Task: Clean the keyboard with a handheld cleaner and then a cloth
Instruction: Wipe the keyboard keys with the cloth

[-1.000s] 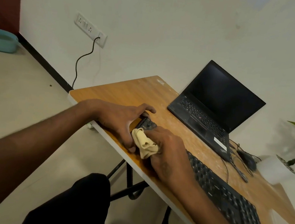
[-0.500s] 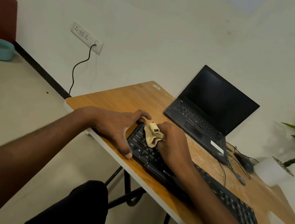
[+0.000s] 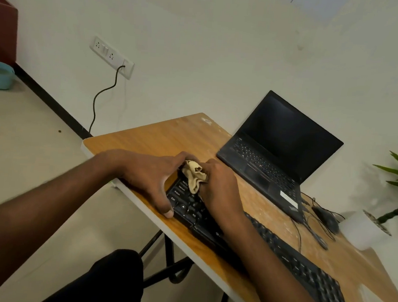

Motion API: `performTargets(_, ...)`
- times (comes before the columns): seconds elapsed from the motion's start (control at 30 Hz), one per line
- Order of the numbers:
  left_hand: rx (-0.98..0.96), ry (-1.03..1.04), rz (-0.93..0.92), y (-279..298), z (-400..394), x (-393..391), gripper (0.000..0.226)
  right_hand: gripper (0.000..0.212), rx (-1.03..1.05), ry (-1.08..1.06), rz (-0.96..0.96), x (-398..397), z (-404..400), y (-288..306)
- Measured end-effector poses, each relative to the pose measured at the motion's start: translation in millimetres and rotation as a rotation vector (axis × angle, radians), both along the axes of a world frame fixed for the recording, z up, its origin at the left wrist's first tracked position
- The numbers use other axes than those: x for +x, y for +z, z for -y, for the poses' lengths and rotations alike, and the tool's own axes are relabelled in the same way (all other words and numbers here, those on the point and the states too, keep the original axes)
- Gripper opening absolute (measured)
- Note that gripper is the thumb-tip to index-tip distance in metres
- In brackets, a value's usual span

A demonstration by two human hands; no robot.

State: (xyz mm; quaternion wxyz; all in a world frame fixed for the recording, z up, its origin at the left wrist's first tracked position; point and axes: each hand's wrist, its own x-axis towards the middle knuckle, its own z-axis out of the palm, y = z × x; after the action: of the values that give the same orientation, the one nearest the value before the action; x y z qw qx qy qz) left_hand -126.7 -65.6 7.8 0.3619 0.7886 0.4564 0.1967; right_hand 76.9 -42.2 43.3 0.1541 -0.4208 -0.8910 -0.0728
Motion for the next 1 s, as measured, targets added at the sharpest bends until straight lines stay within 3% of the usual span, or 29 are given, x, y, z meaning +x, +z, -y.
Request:
performTargets(0.13,0.011,-0.005,-0.014,-1.2,-1.7,-0.9,0.126,0.039,-0.026,0.005,0.016,-2.3,11.4,2.9)
performTargets(0.37,0.040,-0.007,-0.025,-3.3,-0.2,0.5,0.134,0.031,-0.134,0.211,-0.005,13.9,73.7,2.3)
performTargets(0.7,0.004,-0.013,-0.020,-0.9,-0.8,-2.0,0.125,0.020,0.015,-0.115,-0.008,25.7,-9.9,0.5)
performTargets(1.0,0.011,0.007,-0.004,-0.7,1.1,-0.3,0.124,0.040,-0.175,0.088,-0.053,48.8,77.6,3.9)
